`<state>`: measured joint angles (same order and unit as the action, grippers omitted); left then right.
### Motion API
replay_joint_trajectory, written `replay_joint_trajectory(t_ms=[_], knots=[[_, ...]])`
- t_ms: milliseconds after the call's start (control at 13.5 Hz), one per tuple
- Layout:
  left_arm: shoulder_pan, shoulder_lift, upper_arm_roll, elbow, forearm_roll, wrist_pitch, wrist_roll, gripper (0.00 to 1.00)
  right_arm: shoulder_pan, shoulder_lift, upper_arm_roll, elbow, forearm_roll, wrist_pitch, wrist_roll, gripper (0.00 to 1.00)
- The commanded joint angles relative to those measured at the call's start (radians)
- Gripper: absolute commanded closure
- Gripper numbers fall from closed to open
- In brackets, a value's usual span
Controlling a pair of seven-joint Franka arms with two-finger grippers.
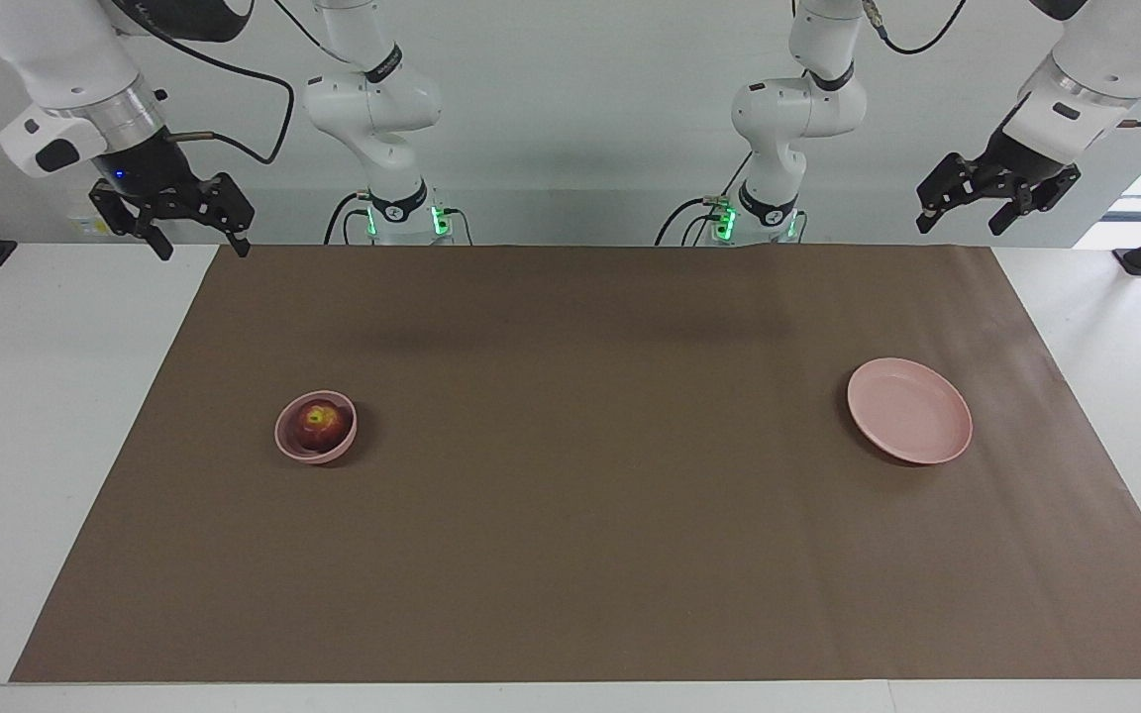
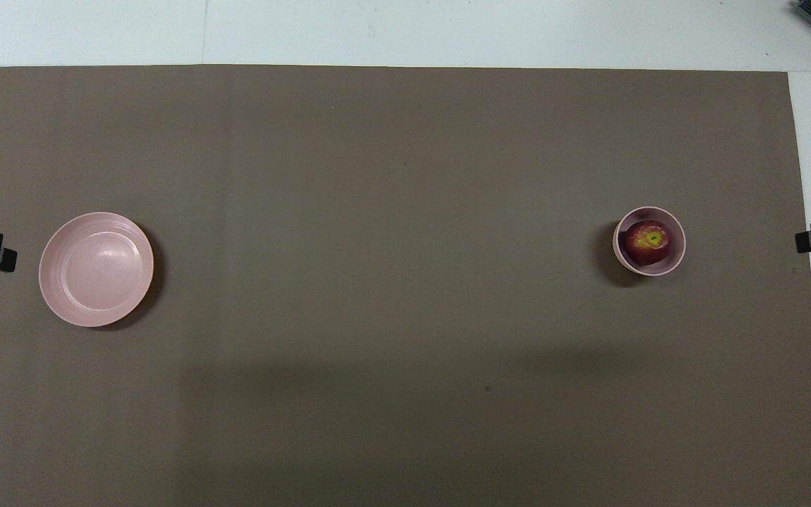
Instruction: Move apple from plate to bowl
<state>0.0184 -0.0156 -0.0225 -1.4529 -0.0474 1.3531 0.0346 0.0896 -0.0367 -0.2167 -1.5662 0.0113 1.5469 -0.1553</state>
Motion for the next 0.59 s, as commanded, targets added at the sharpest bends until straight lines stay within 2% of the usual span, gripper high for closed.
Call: replay_joint_trajectory(t_ms=[0,74,371,519], knots=[[0.005,0.002,-0.002,0.011,0.014,-0.003,0.016,0.0,0.016,0.009,0.02,0.057,-0.025,-0.066,-0.009,0.0],[0.005,0.002,-0.002,0.011,0.014,-0.003,0.016,0.0,0.034,0.009,0.02,0.057,-0.027,-0.059,-0.007,0.0],[0.005,0.002,-0.002,0.011,0.014,-0.003,0.016,0.0,-0.043,-0.008,0.091,0.037,-0.022,-0.061,-0.003,0.0],[0.005,0.002,-0.002,0.011,0.014,-0.003,0.016,0.0,-0.044,-0.009,0.089,0.035,-0.022,-0.062,-0.003,0.0]])
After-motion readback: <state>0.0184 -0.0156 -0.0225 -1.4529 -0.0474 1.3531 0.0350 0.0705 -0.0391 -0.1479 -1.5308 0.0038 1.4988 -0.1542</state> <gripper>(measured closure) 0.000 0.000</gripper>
